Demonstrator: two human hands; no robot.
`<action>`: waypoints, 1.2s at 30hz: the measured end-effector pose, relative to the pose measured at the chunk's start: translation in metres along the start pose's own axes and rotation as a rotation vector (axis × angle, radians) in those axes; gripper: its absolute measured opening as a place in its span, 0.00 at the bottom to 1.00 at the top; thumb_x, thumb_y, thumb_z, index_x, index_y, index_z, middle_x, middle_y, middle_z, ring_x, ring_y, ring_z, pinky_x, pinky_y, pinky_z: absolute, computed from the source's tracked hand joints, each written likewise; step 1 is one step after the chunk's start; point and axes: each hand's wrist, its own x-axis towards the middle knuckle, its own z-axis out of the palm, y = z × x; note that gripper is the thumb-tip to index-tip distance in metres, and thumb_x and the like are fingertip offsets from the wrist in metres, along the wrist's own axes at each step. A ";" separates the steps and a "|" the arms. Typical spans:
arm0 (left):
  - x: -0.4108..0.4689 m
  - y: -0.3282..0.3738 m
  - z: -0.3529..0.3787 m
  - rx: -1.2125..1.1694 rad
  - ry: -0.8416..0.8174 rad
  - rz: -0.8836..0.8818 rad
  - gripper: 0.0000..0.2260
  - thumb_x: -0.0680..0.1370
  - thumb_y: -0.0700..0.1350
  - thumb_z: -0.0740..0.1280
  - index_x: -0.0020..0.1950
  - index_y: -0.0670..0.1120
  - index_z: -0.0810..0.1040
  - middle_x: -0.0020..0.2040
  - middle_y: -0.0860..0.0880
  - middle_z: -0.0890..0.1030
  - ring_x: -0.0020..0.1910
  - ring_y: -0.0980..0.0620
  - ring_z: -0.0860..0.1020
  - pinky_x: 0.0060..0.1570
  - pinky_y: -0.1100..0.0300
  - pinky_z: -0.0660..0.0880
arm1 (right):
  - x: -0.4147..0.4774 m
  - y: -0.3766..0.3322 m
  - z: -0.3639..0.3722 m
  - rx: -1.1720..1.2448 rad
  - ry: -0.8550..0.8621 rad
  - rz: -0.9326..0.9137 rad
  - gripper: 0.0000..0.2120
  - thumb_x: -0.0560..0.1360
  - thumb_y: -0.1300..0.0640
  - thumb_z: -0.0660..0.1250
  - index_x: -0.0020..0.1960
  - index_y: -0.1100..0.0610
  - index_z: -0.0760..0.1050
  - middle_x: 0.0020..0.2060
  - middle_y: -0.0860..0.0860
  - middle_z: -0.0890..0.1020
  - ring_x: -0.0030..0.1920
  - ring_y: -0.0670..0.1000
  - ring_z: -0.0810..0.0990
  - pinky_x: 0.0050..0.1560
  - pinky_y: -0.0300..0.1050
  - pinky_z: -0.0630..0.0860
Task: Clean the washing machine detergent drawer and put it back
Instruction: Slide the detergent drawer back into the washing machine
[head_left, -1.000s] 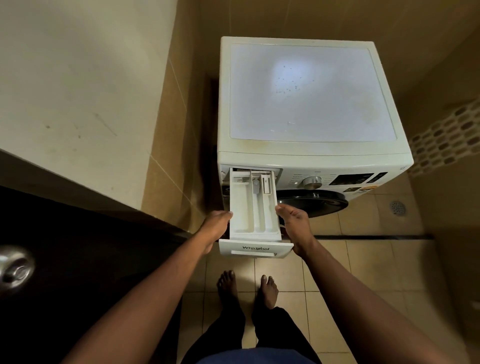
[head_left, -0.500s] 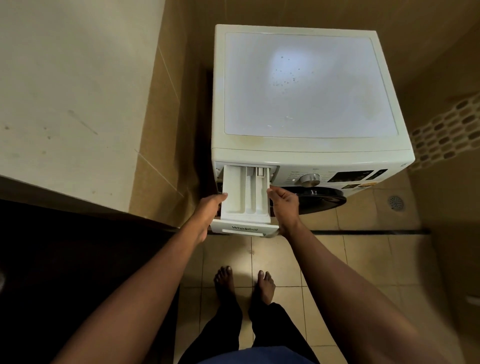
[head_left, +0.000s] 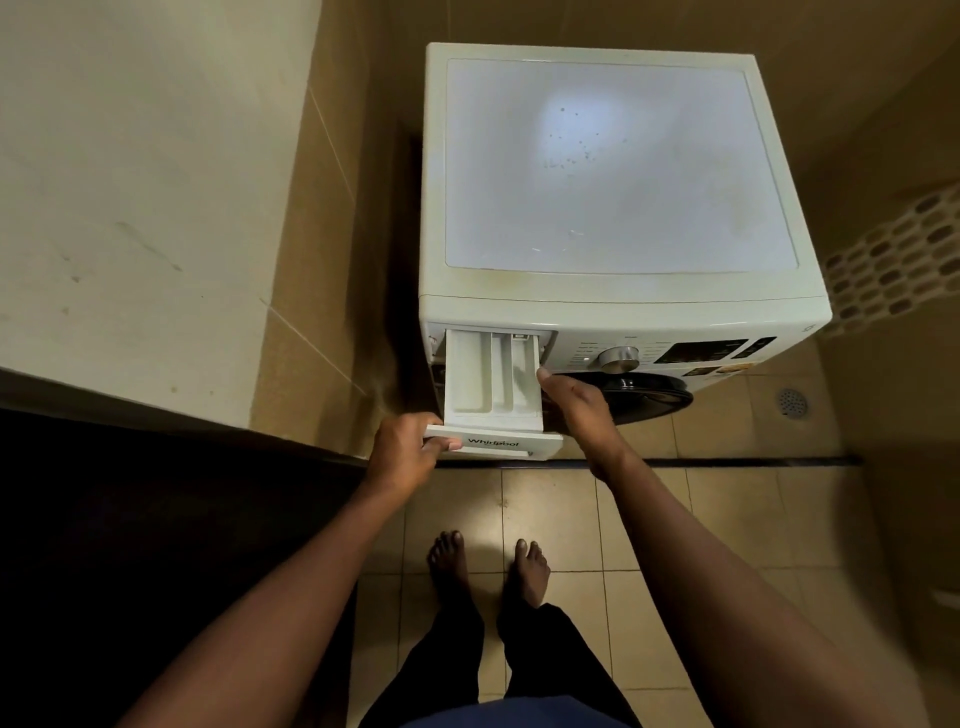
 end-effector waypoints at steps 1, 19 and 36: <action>0.000 -0.002 0.001 0.002 0.010 -0.008 0.10 0.73 0.46 0.80 0.51 0.44 0.87 0.41 0.49 0.85 0.38 0.55 0.80 0.37 0.67 0.71 | -0.011 0.000 -0.004 -0.031 -0.045 -0.015 0.21 0.78 0.40 0.71 0.63 0.52 0.83 0.57 0.50 0.87 0.60 0.53 0.84 0.62 0.54 0.81; 0.062 0.043 -0.033 0.059 0.152 -0.119 0.22 0.66 0.52 0.84 0.34 0.40 0.76 0.30 0.49 0.75 0.28 0.53 0.71 0.24 0.62 0.60 | 0.019 -0.010 -0.003 -0.600 0.383 -0.133 0.13 0.71 0.48 0.80 0.46 0.56 0.81 0.39 0.47 0.82 0.40 0.44 0.81 0.38 0.35 0.74; 0.108 0.036 -0.004 -0.513 0.211 -0.510 0.24 0.80 0.55 0.72 0.46 0.32 0.82 0.35 0.40 0.84 0.30 0.45 0.81 0.40 0.44 0.84 | 0.064 -0.019 0.022 -0.570 0.477 0.097 0.20 0.78 0.36 0.68 0.40 0.52 0.84 0.29 0.47 0.84 0.35 0.48 0.86 0.44 0.54 0.85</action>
